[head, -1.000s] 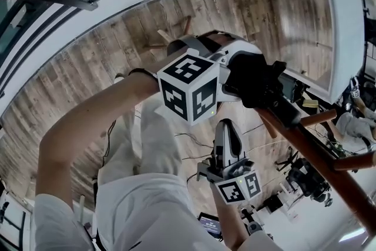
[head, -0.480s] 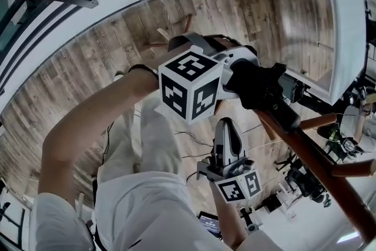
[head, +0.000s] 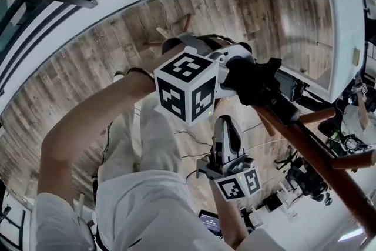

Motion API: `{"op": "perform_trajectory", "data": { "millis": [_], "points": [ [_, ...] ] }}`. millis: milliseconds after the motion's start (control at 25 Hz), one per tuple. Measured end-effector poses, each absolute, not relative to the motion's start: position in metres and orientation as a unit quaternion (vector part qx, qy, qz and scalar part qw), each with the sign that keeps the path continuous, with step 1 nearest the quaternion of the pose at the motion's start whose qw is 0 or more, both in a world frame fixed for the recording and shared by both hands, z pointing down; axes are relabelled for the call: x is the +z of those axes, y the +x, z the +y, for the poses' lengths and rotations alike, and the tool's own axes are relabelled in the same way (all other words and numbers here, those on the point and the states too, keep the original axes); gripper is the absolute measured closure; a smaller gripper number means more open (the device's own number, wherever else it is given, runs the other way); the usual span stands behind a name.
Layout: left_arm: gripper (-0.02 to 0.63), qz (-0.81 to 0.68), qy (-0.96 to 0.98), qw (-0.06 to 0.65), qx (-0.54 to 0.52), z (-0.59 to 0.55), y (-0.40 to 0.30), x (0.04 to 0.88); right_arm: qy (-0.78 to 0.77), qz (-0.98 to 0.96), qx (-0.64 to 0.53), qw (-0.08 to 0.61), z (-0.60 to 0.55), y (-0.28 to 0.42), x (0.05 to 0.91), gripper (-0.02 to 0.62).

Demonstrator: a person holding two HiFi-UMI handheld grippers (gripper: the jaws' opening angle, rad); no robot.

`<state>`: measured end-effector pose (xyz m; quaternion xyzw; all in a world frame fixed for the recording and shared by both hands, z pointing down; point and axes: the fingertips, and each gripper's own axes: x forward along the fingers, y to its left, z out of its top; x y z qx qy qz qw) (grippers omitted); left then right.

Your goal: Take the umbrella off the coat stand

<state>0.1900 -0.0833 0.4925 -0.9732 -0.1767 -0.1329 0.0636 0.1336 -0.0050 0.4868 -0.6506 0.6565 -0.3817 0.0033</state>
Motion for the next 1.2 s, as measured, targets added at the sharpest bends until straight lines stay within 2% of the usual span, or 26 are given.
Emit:
{"op": "perform_trajectory", "data": {
  "millis": [1200],
  "points": [
    [0.374,-0.138,-0.977,0.021,-0.161,-0.073,0.168,0.462,-0.658,0.659,-0.364,0.024,0.005,0.135,0.444,0.543]
  ]
}}
